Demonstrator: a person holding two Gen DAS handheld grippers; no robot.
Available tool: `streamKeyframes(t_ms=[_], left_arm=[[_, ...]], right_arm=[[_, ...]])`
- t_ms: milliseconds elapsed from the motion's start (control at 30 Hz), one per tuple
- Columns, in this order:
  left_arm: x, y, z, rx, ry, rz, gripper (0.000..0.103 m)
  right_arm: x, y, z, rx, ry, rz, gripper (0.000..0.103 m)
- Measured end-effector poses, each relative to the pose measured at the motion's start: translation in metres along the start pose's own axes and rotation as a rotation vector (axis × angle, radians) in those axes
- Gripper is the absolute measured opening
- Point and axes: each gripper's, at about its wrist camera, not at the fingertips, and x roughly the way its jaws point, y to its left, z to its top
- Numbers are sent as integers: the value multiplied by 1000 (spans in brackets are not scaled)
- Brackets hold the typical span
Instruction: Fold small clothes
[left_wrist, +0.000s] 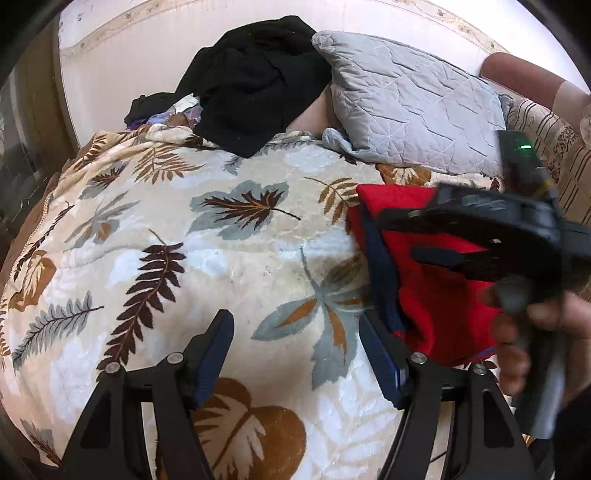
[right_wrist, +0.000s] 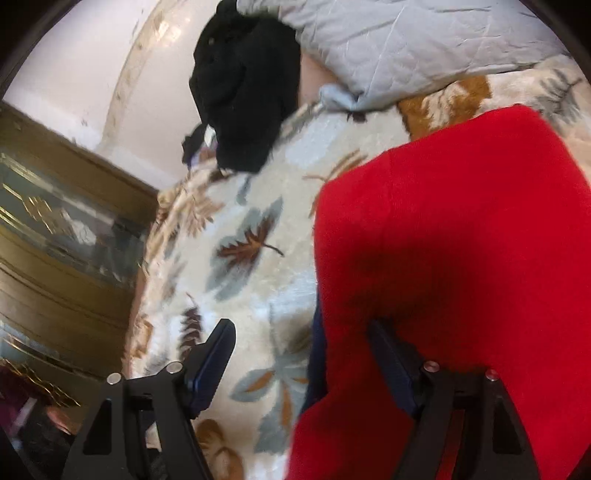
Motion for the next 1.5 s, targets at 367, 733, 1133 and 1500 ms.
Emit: streamKeyframes(t_ms=[367, 733, 1133, 1500], left_arm=[[-19, -38, -15, 58, -9, -3, 79], [-46, -73, -30, 122, -38, 21, 81], [-48, -71, -29, 100, -42, 77, 83], [-57, -68, -28, 95, -61, 75, 83]], right_arm=[[-114, 2, -118, -212, -205, -339, 83], [-147, 7, -159, -270, -262, -488, 94], [-159, 9, -157, -256, -290, -570, 96], [-161, 24, -157, -292, -288, -587, 96]])
